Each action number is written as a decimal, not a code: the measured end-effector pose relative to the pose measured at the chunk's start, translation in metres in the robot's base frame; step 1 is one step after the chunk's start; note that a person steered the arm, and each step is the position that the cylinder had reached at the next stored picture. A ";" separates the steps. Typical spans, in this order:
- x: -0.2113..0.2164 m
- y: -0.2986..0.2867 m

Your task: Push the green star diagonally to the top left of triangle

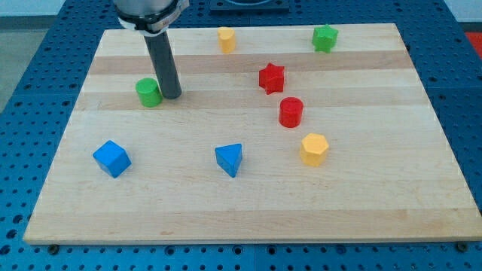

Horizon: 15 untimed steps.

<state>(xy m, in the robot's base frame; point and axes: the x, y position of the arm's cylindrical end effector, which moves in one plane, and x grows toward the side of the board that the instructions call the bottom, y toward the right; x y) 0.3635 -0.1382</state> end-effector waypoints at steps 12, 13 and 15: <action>-0.096 0.378; -0.144 0.339; -0.115 0.230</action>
<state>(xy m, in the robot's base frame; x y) 0.2481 0.0922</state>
